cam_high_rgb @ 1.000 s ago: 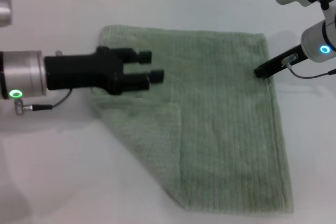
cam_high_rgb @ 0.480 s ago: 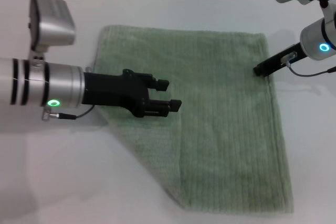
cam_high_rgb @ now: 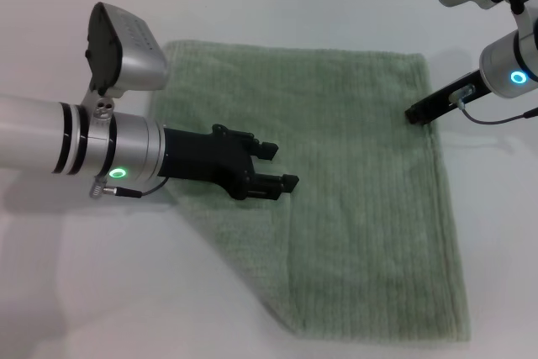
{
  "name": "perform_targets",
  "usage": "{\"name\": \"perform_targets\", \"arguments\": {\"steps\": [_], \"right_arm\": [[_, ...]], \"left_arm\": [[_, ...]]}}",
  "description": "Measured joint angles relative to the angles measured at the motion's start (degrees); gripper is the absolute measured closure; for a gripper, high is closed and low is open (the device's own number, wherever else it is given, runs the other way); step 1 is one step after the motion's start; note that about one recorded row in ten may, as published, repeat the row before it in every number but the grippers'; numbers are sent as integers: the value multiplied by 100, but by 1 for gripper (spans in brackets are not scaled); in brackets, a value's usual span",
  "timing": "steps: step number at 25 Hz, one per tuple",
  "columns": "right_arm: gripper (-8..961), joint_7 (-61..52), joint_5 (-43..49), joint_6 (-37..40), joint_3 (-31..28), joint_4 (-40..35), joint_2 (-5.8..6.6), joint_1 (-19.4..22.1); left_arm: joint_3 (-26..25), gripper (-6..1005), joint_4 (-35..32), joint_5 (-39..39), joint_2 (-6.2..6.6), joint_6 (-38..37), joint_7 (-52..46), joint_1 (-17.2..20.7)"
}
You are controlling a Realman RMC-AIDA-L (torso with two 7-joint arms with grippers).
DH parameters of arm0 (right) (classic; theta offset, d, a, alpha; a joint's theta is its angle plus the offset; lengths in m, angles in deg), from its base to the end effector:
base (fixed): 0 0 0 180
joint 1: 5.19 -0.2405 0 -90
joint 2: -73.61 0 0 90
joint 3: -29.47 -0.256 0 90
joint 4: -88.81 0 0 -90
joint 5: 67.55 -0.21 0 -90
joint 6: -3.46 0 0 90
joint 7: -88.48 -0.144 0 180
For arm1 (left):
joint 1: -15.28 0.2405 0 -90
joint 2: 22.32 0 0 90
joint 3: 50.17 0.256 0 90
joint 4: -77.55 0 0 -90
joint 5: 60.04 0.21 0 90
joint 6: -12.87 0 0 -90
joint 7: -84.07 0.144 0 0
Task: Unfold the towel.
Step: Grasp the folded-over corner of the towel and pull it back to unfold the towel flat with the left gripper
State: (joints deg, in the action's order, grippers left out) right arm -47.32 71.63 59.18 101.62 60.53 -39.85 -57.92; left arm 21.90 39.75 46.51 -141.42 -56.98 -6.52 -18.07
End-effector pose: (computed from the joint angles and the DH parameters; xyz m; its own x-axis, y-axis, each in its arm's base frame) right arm 0.2314 0.4356 -0.0319 0.6855 -0.7275 0.0269 -0.6220 -0.6044 -0.4978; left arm -0.2306 0.3461 -0.0684 0.8842 0.3921 0.2539 0.4303 -0.8952 -0.1160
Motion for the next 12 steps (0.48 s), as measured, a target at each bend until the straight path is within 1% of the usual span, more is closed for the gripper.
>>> {"name": "perform_targets", "arguments": {"steps": [9, 12], "right_arm": [[952, 1, 7, 0, 0, -1, 3, -10], [953, 1, 7, 0, 0, -2, 4, -12]], "left_arm": [[100, 355, 66, -3, 0, 149, -26, -39], [236, 355, 71, -5, 1, 269, -60, -49]]}}
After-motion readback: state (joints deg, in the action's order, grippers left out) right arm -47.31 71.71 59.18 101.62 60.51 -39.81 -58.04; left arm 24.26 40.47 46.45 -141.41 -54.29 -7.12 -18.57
